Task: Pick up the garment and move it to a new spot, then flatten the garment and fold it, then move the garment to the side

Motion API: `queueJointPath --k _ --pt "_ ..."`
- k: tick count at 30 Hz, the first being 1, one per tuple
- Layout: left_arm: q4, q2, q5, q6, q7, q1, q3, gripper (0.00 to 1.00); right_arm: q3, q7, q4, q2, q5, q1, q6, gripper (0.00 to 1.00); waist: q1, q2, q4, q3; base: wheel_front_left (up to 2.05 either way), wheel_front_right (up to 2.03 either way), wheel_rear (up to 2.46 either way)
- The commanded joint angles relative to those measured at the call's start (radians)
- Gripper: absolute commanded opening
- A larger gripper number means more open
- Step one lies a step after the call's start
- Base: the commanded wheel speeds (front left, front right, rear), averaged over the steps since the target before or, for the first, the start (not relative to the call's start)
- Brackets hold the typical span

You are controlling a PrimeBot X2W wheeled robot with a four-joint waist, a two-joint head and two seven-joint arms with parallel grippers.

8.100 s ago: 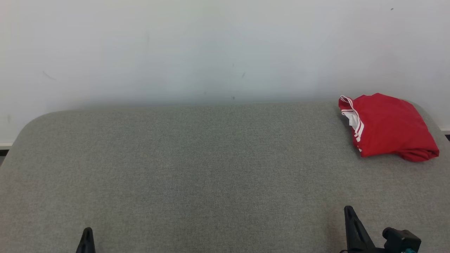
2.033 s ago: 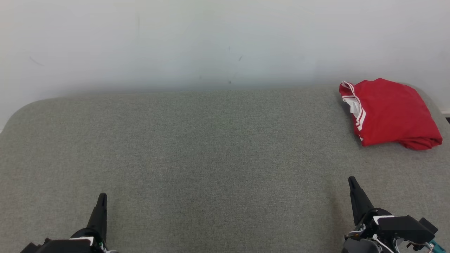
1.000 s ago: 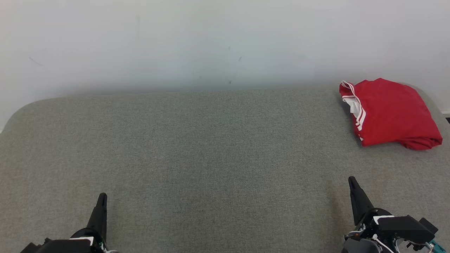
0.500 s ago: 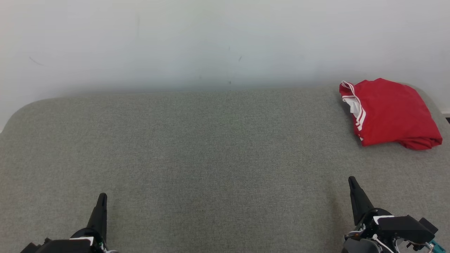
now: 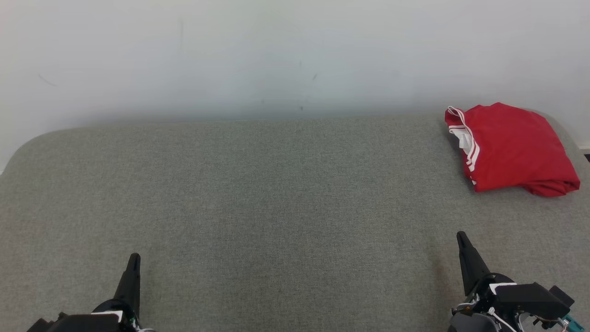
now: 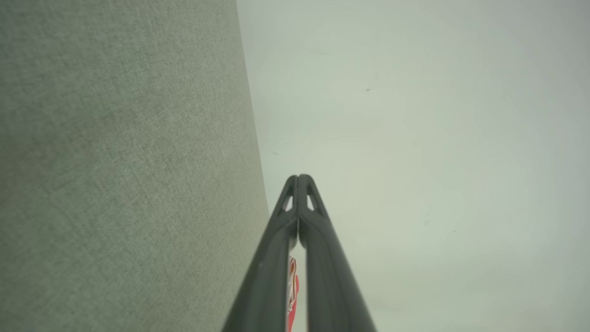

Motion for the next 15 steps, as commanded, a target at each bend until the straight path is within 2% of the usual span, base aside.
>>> queueJointPath --k 1,15 --pt "0.001 -0.002 -0.005 -0.004 0.0 -0.01 0.003 0.0 -0.001 0.003 -0.002 0.002 0.002 -0.006 -0.002 0.0 0.0 0.0 0.0 0.0 0.0 0.0 0.0" --pt "0.0 -0.002 -0.005 -0.004 0.0 -0.01 0.003 0.0 -0.001 0.003 -0.002 0.002 0.002 -0.006 -0.002 0.0 0.0 0.0 0.0 0.0 0.0 0.0 0.0"
